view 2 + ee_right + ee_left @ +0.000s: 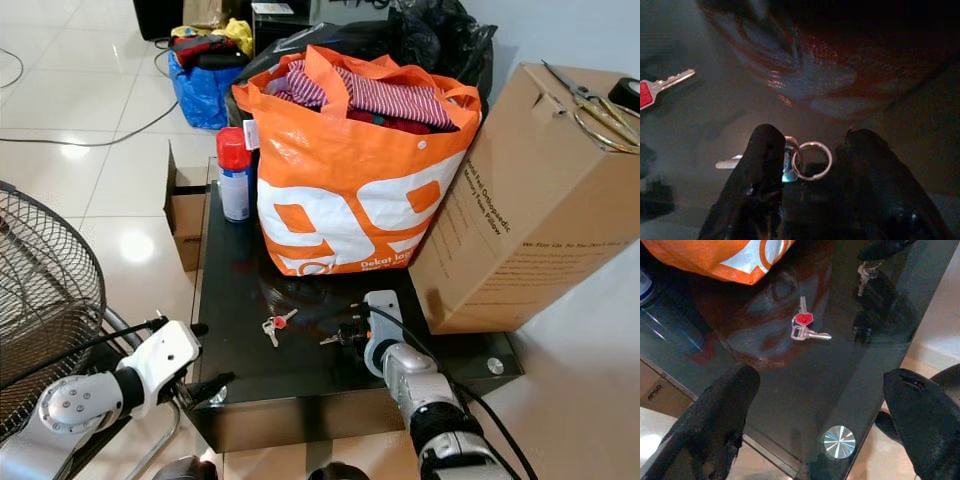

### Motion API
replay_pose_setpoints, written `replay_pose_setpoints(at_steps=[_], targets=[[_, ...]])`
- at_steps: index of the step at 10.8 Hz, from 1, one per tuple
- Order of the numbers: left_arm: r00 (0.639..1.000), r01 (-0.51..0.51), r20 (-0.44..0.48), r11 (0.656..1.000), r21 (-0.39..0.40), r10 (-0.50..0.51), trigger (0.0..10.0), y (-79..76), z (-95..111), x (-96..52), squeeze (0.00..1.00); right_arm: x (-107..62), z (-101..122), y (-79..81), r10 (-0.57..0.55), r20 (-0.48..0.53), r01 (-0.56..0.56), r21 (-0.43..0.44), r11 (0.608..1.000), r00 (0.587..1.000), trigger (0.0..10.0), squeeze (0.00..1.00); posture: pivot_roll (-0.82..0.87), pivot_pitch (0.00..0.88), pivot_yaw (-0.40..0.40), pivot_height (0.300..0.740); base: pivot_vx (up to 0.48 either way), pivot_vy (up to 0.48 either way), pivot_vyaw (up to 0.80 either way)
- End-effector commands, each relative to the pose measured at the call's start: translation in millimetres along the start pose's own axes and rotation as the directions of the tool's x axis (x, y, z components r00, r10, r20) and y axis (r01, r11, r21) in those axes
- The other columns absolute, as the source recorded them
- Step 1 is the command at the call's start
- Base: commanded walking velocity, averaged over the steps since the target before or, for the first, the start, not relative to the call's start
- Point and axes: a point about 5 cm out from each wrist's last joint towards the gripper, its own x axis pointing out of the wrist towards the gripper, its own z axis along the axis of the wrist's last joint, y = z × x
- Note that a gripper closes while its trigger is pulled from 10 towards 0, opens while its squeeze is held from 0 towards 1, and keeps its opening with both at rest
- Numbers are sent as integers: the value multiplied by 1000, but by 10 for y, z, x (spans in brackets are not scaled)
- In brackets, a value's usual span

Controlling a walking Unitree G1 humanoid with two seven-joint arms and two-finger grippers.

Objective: Hang keys on a hook

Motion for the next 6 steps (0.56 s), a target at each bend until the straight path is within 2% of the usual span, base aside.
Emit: replay_pose_setpoints(at_steps=[1,2,4,6], targets=[[1000,6,8,1000,8,-6,10000,-14,34,-10,0,-1,6,-40,-16,-5,16,-16,1000,1000,10000,922,-21,101,-127,740,0,0,0],[1000,7,9,1000,10,-7,10000,-7,38,-13,0,3,31,-44,21,-7,-21,-13,1000,1000,10000,0,-20,101,-126,740,0,0,0],[1000,14,7,1000,12,-14,10000,-2,41,-16,0,2,24,-14,135,-48,-137,-47,989,990,10000,0,-21,103,-123,740,0,0,0],[1000,16,6,1000,12,-16,10000,3,44,-20,0,-10,-30,-33,176,-77,-181,-61,982,981,10000,0,-17,103,-125,740,0,0,0]])
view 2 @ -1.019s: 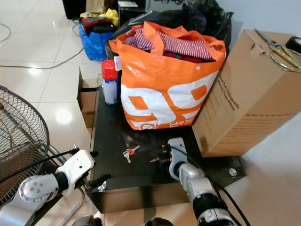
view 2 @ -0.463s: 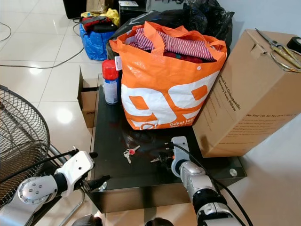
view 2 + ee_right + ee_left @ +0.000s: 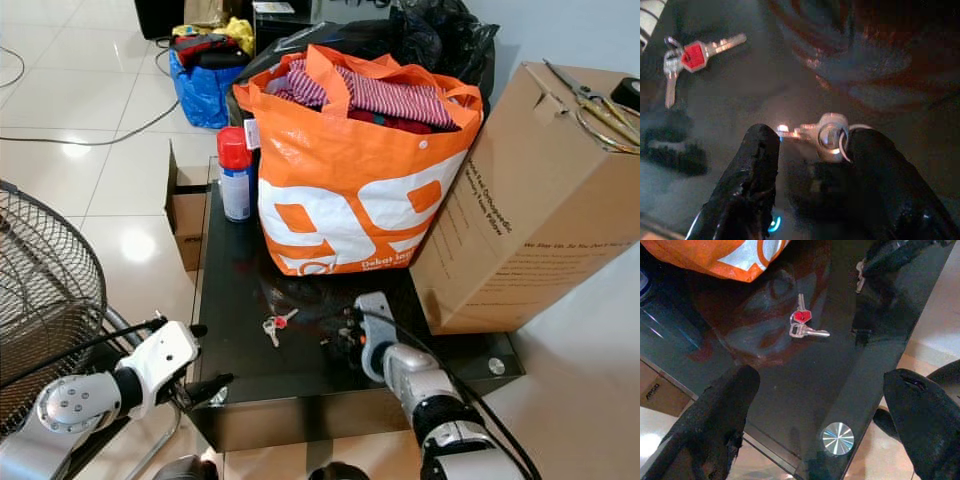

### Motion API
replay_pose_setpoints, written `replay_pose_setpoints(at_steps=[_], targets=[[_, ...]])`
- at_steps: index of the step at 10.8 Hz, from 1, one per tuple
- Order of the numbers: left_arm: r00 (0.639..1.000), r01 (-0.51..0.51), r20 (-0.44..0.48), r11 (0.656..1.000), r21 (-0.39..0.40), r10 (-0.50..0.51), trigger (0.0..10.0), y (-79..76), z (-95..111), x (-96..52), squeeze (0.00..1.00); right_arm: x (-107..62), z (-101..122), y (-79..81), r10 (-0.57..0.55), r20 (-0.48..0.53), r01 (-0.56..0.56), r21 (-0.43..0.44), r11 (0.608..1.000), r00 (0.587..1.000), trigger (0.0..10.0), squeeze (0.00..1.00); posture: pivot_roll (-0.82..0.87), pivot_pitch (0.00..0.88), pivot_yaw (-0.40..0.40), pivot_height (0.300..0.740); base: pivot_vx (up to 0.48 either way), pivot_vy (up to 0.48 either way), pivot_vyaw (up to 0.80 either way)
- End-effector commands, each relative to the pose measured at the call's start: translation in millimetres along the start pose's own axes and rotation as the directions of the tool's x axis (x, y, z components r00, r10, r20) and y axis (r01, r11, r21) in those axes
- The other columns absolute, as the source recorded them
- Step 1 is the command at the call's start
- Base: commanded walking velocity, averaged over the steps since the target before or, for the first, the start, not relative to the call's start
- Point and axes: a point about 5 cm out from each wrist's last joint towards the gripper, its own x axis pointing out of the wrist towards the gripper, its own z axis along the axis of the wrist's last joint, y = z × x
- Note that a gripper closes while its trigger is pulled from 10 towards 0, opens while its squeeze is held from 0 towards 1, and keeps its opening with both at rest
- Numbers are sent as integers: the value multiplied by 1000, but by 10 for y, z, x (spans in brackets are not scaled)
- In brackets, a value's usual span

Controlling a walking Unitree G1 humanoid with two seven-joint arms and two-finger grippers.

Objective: Hang keys on a hook

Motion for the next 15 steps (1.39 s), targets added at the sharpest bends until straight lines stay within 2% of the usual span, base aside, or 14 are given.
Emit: replay_pose_setpoints(at_steps=[1,3,6,9,12,15], targets=[[1000,7,11,1000,12,-7,10000,1,46,-13,0,-20,20,-52,-8,-12,8,-26,1000,1000,10000,0,-15,103,-125,740,0,0,0],[1000,4,10,1000,12,-4,10000,6,44,-19,0,-38,34,-69,24,-9,-24,-29,999,1000,10000,0,-17,102,-128,740,0,0,0],[1000,2,13,1000,12,-3,10000,13,54,-10,0,-45,187,-88,39,92,-44,57,997,995,10000,0,-17,102,-127,740,0,0,0],[1000,6,13,1000,16,-6,10000,17,56,-10,0,-54,125,-172,-72,33,70,43,997,997,10000,0,-11,104,-123,740,0,0,0],[1000,20,12,1000,14,-20,10000,13,58,-18,0,-59,-19,-192,-123,-20,124,81,989,992,10000,0,-8,105,-119,740,0,0,0],[999,33,18,999,10,-33,10000,18,67,-25,0,-46,-70,-156,-96,-26,99,177,979,995,10000,0,-4,99,-116,740,0,0,0]])
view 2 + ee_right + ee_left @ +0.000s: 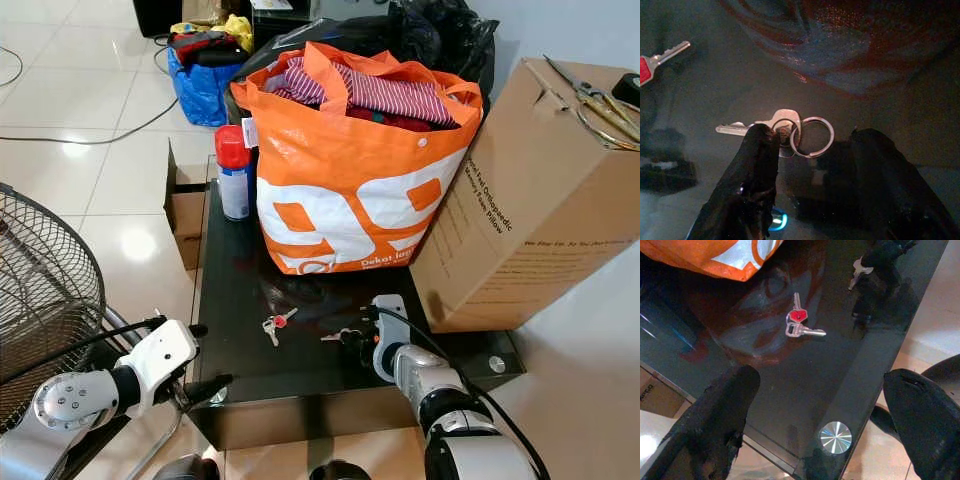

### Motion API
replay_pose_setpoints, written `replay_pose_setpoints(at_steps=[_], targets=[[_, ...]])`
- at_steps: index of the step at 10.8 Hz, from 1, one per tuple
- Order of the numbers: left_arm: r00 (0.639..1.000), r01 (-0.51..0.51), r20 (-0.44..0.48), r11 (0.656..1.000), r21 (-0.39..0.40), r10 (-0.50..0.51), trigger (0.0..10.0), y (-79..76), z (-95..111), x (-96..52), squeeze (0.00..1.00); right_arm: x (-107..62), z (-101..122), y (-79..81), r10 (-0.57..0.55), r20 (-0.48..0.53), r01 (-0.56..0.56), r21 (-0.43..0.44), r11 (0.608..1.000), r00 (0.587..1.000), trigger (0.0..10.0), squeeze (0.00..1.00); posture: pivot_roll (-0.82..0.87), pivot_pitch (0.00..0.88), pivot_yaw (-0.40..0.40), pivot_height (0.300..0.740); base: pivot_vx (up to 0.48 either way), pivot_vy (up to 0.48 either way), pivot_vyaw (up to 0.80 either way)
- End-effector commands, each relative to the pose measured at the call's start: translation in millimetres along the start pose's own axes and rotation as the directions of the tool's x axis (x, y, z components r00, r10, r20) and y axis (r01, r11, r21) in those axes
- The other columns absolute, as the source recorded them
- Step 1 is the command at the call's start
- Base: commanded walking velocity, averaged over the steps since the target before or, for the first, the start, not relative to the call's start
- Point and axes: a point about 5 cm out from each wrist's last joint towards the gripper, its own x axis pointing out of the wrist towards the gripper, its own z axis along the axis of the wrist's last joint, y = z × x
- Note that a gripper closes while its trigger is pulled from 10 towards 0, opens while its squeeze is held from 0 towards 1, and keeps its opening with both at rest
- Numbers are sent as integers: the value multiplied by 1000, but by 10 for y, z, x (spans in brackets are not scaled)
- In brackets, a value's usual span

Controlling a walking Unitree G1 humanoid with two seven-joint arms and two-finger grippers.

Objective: Hang keys on a hook

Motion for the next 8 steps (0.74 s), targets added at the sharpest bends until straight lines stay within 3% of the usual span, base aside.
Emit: replay_pose_setpoints(at_steps=[1,3,5,8], targets=[[1000,9,21,1000,11,-9,10000,9,66,-14,0,-10,-76,-9,13,-9,-13,54,998,1000,6706,0,-3,98,-116,740,0,0,0],[1000,10,22,1000,13,-10,10000,18,74,-13,0,-4,-93,8,20,-12,-20,62,998,1000,1843,0,-1,97,-116,740,0,0,0],[1000,11,22,1000,14,-11,10000,23,78,-10,0,-1,-108,20,26,-16,-25,64,998,1000,0,0,-2,99,-117,740,0,0,0],[1000,8,23,1000,12,-8,10000,20,78,-3,0,1,-105,19,19,-12,-18,70,997,1000,0,0,-2,99,-118,740,0,0,0]])
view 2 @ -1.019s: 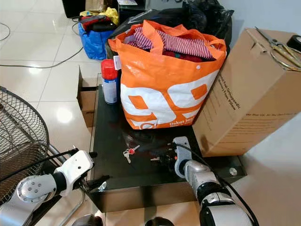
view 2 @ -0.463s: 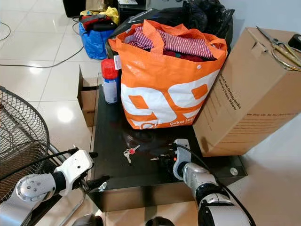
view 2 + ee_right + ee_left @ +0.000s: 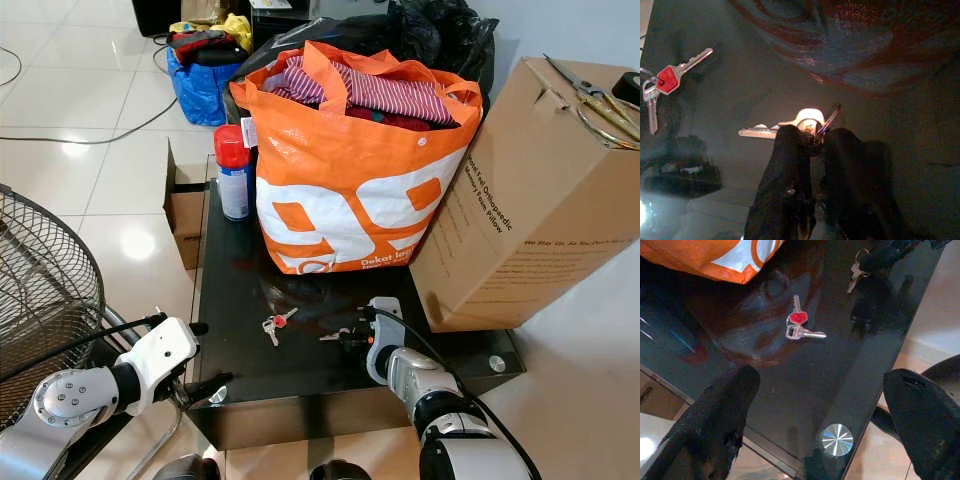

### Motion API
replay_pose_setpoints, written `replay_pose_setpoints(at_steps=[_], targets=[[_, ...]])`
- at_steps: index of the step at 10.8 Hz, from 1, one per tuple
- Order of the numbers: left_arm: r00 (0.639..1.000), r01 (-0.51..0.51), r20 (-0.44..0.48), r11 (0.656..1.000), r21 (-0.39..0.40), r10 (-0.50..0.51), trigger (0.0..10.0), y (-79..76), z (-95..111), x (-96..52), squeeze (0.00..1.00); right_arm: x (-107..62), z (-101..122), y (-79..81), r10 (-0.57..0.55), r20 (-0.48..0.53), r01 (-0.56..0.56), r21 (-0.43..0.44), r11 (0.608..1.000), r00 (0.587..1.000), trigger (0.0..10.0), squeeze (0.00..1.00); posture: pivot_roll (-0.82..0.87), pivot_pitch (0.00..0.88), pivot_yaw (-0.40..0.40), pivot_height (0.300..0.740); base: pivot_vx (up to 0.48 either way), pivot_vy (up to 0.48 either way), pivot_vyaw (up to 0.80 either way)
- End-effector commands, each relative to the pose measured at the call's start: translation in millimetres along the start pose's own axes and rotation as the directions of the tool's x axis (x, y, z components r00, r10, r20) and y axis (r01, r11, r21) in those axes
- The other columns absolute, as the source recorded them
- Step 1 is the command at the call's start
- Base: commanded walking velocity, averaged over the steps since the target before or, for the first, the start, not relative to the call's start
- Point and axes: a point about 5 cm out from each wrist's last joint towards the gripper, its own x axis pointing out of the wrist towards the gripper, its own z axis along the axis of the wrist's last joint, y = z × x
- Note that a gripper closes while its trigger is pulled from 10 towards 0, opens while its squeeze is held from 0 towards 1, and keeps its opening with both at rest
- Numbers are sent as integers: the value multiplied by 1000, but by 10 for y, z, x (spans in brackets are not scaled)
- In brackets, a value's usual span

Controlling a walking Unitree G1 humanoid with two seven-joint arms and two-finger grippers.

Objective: Hang keys on a hook

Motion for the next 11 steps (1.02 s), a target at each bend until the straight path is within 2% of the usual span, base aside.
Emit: replay_pose_setpoints(at_steps=[1,7,9,10,11], targets=[[1000,1,18,1000,8,-2,10000,4,60,-3,0,-25,-61,-55,-23,-15,23,30,999,1000,0,0,-1,100,-118,740,0,0,0],[1000,0,14,1000,9,0,10000,1,38,-6,0,-29,-61,-60,-30,16,29,59,998,999,0,0,1,98,-117,740,0,0,0],[998,-36,41,999,-25,37,10000,26,60,-10,0,-72,67,-50,51,142,-64,91,994,989,0,0,2,67,-121,740,0,0,0],[992,-84,89,993,-87,92,10000,57,128,-23,0,-200,148,-40,133,266,-162,89,983,955,0,0,-2,43,-117,740,0,0,0],[986,-108,115,987,-116,121,10000,74,160,-29,0,-281,166,-34,151,308,-184,82,979,939,0,0,-7,24,-111,740,0,0,0]])
